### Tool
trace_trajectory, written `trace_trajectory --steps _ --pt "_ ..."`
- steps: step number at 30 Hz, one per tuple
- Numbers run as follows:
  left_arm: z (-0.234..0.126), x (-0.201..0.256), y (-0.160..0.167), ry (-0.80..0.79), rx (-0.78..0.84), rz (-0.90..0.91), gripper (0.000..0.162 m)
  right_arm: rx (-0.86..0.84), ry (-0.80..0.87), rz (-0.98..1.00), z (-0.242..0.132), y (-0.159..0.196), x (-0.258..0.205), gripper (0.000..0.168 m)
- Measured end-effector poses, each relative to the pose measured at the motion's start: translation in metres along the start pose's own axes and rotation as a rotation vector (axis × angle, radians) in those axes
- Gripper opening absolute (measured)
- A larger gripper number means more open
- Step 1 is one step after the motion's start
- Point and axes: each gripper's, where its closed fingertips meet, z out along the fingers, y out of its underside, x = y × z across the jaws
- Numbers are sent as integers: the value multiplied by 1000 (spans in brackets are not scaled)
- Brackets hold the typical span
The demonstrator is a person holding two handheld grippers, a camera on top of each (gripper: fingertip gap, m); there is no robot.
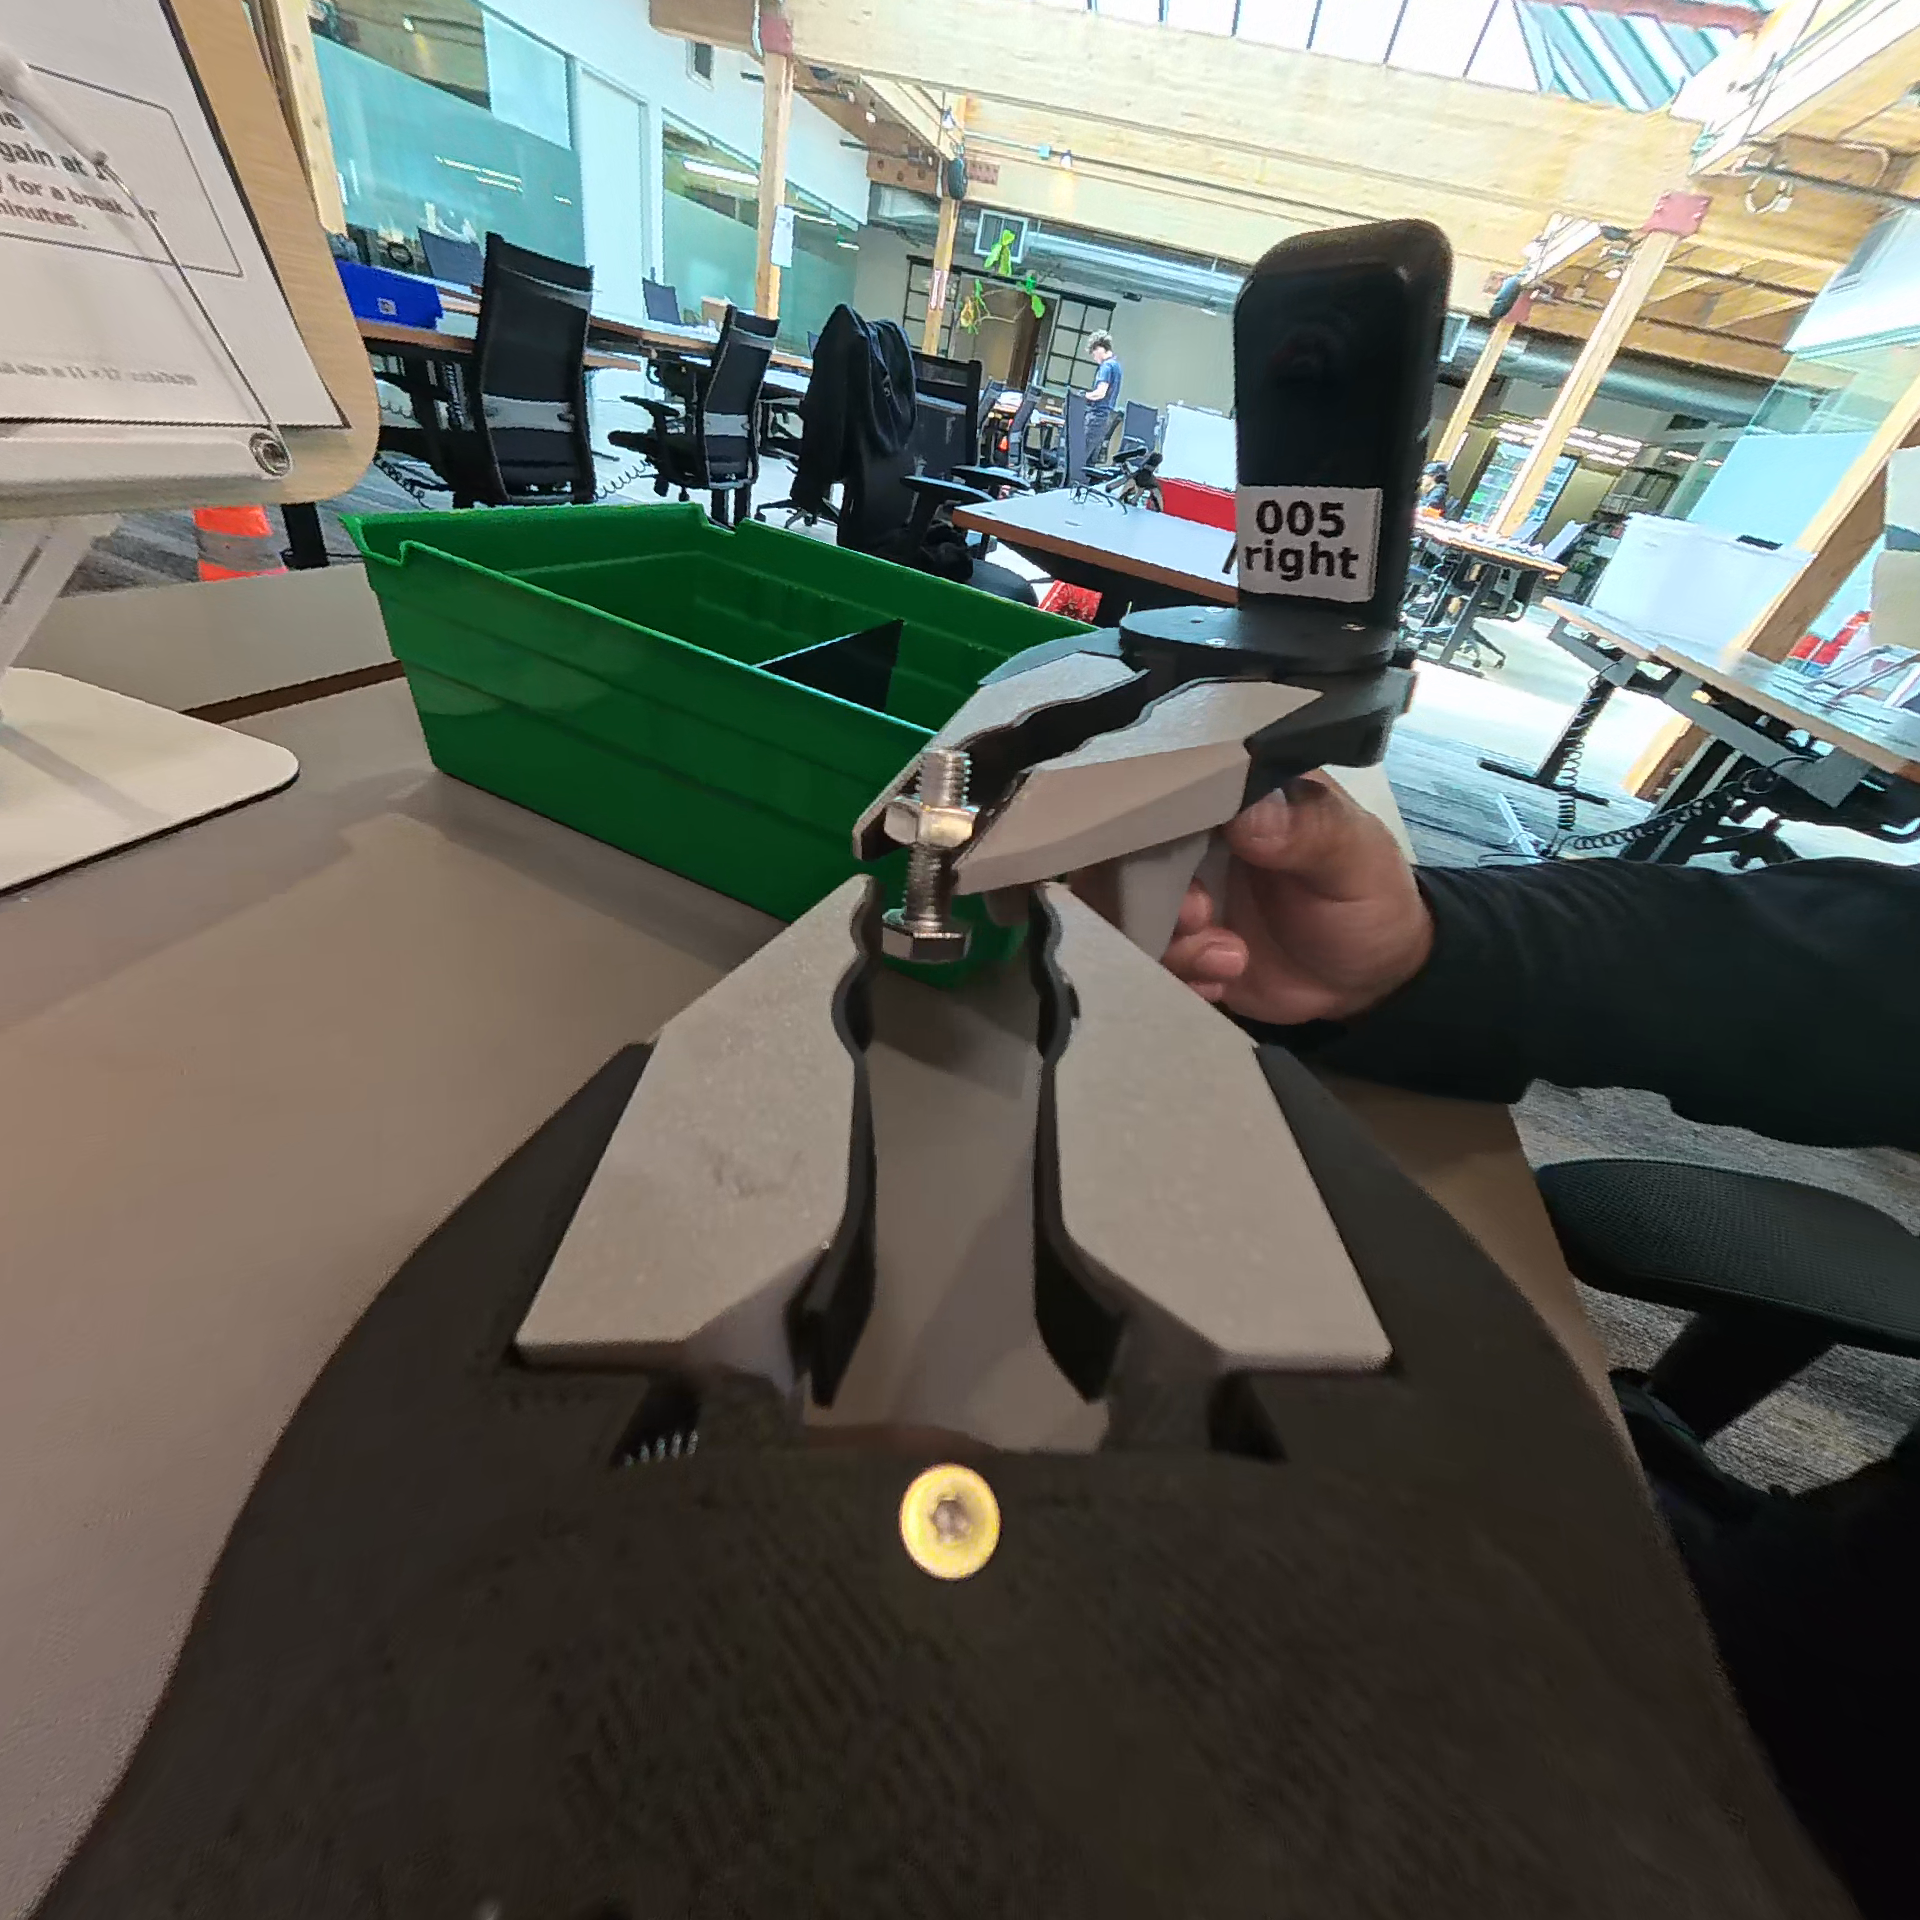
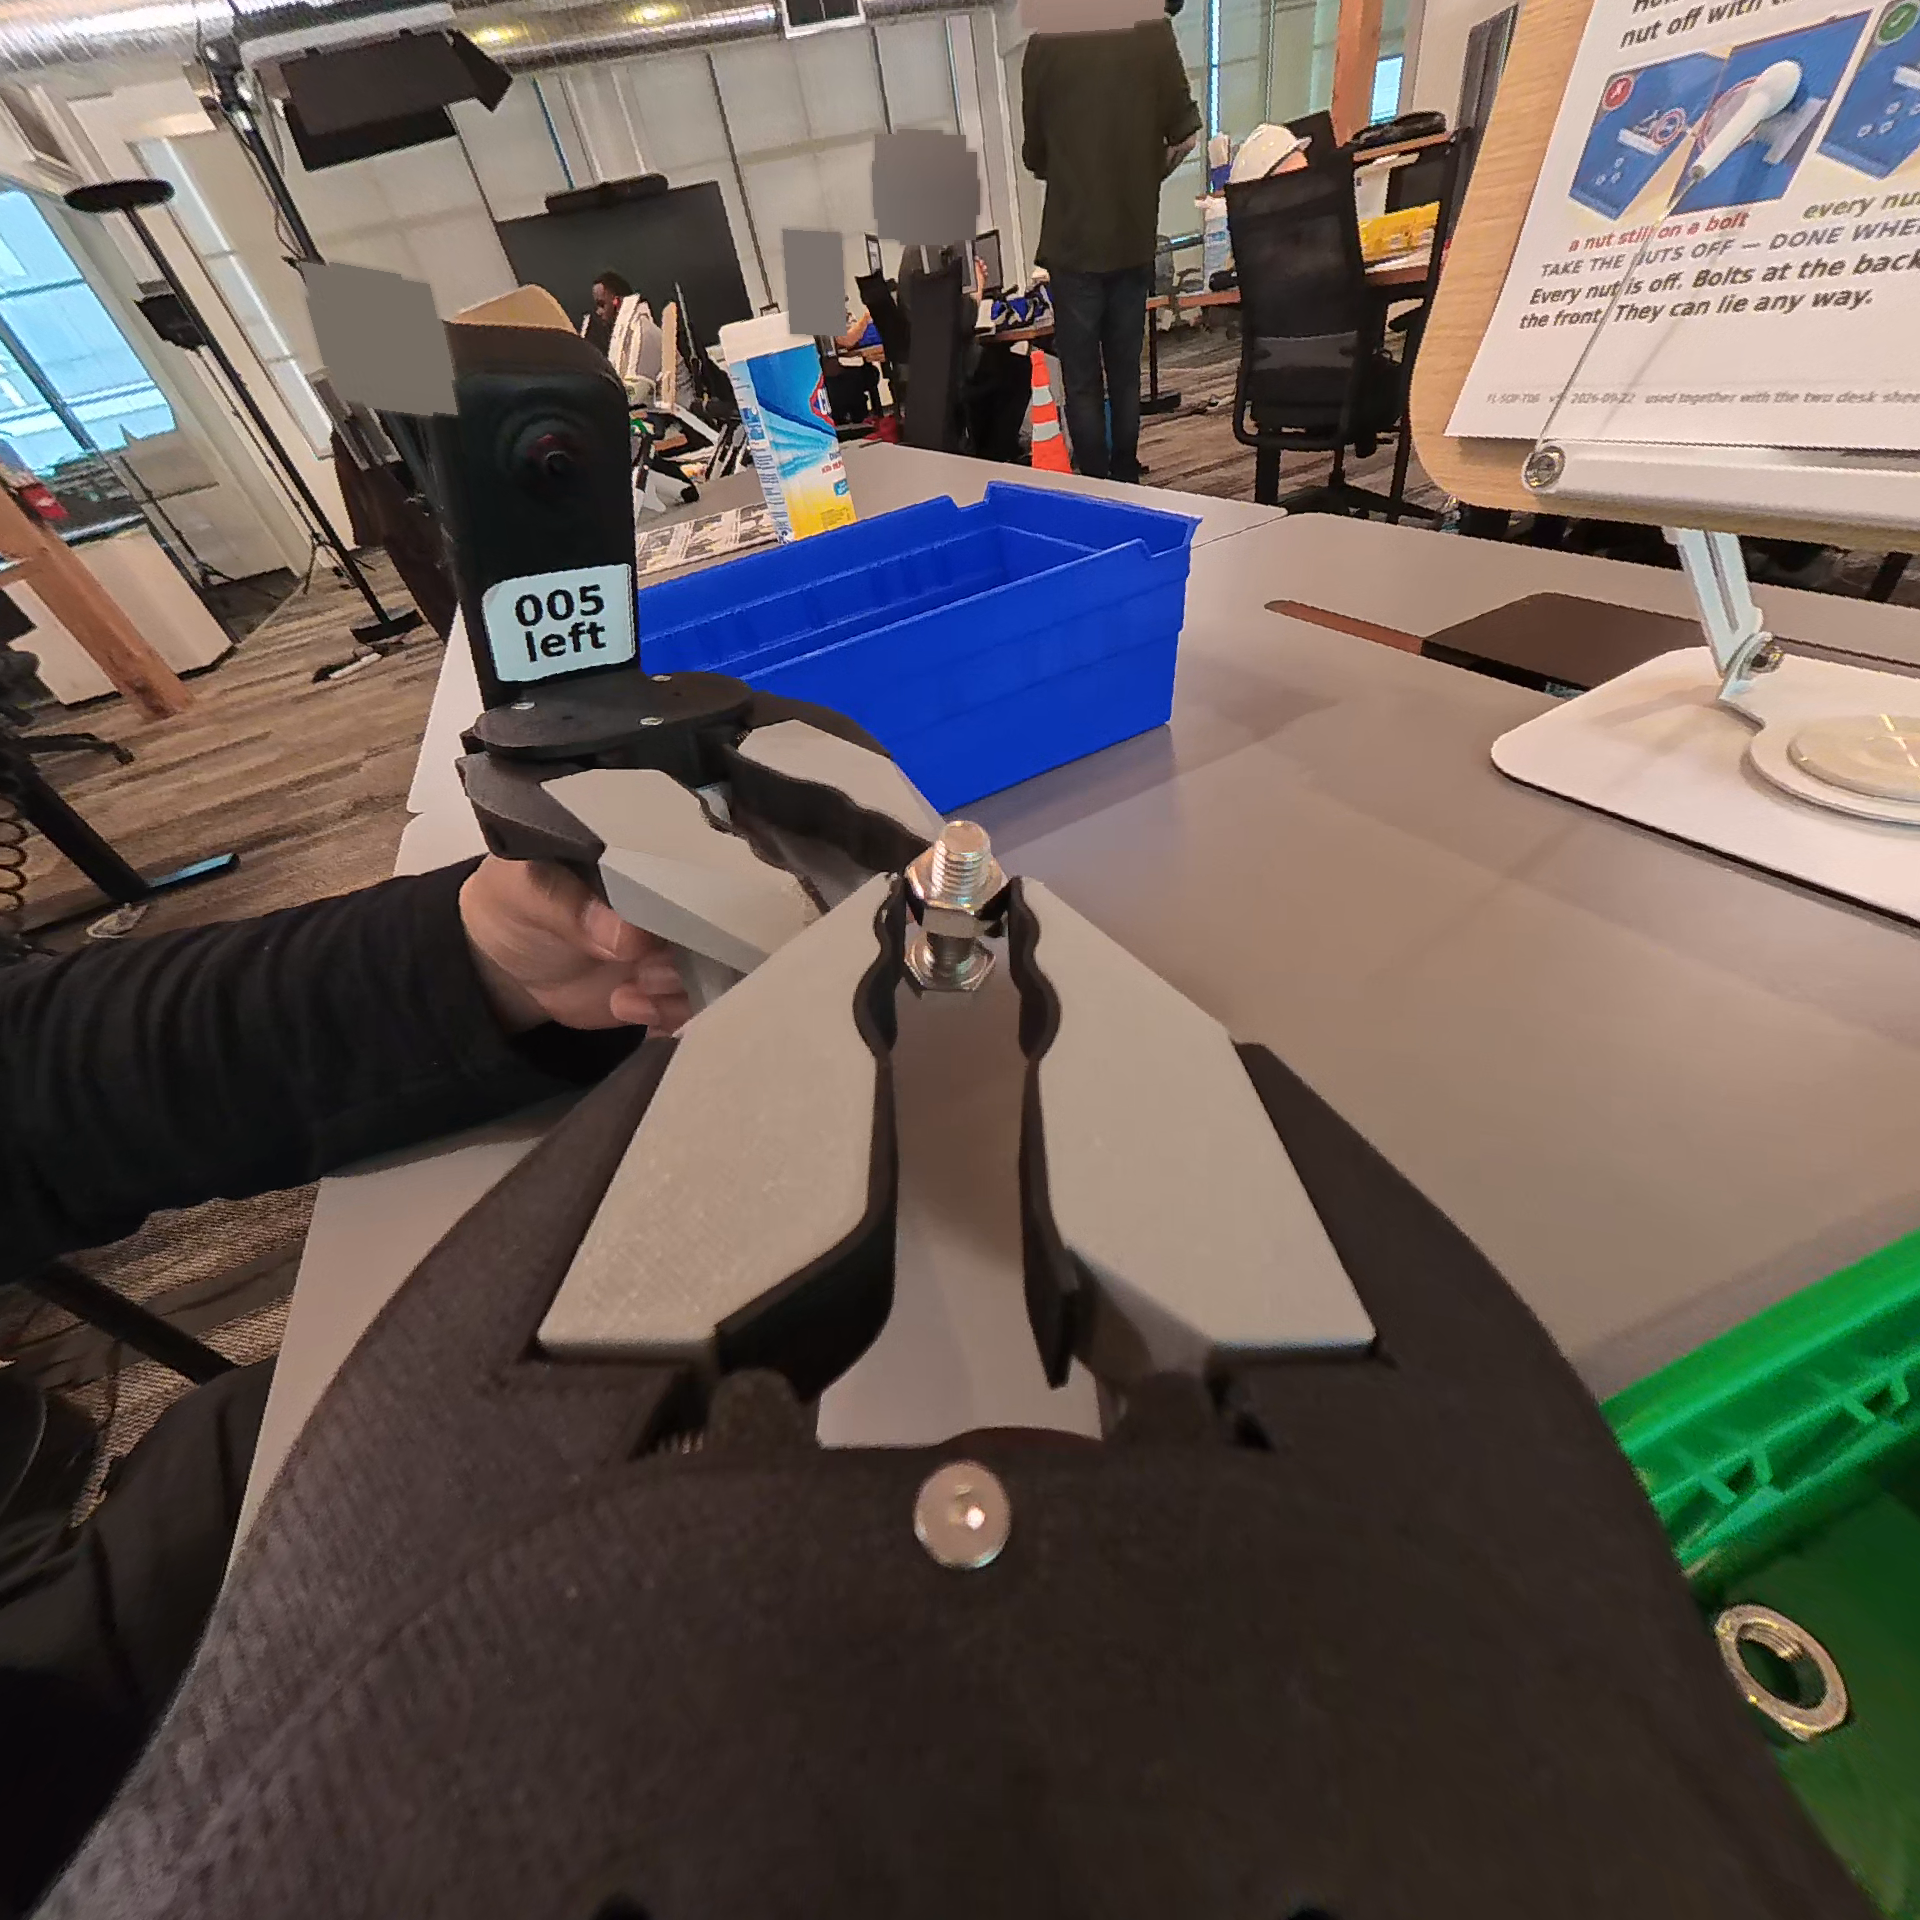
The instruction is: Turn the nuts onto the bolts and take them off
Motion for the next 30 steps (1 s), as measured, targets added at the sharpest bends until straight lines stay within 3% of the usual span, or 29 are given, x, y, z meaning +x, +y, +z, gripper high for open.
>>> trace_trajectory --steps 4,13,21,30 --pt "-1 -5 4 -34 -33 33 35 6 43 -6 -3 -3 7 16" --pt "3 -6 9 -57 -55 70 34 -2 -22 49 -2 -1 1 16" --pt "2 -2 8 -28 -47 57 16 -8 -23 16 0 0 -4 15" --pt "3 0 11 -5 -60 27 16 -15 -34 31 1 2 -4 16"
